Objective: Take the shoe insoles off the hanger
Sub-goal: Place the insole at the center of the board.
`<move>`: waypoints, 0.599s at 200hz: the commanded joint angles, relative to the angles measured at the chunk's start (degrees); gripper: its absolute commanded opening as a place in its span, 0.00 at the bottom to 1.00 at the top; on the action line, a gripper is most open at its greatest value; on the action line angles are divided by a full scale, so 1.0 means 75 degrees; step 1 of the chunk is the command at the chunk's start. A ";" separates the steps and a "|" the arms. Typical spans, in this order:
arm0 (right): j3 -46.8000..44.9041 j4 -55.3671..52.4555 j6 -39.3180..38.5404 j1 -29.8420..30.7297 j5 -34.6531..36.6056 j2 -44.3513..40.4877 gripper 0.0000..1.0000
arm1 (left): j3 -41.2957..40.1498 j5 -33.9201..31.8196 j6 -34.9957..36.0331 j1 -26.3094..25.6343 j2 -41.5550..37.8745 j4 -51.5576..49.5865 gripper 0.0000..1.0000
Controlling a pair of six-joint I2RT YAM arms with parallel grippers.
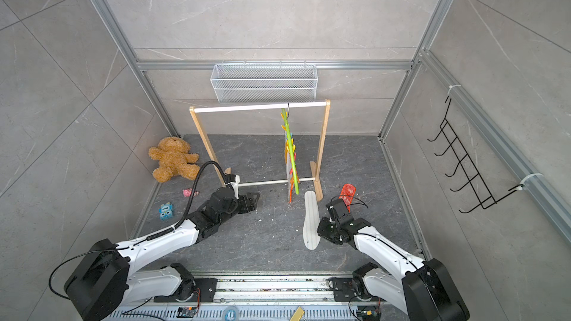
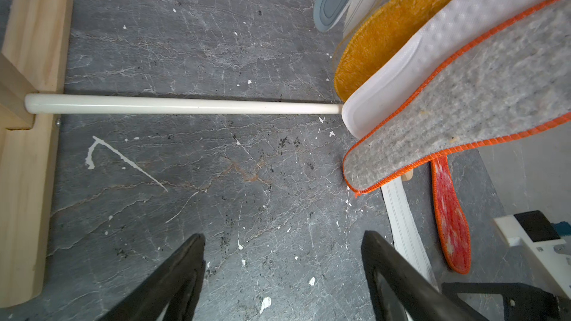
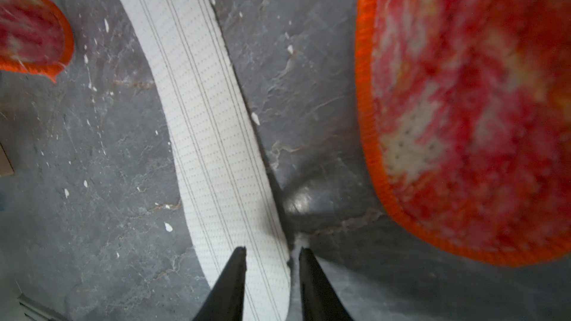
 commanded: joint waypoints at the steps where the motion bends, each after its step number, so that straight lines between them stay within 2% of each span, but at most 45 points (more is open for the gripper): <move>1: 0.0278 -0.0330 -0.0161 0.0034 0.0267 0.0006 0.39 | 0.0265 0.0053 0.0517 -0.0275 0.0081 0.0356 0.81; 64: 0.0647 -0.0823 -0.0287 0.0034 0.0816 -0.0870 0.58 | 0.0399 -0.0490 0.1293 -0.1193 0.0517 0.0738 0.81; 120: 0.1436 -0.1030 -0.0574 0.0031 0.1357 -0.1649 0.72 | 0.0277 -0.0913 0.1860 -0.1926 0.1636 0.2577 0.80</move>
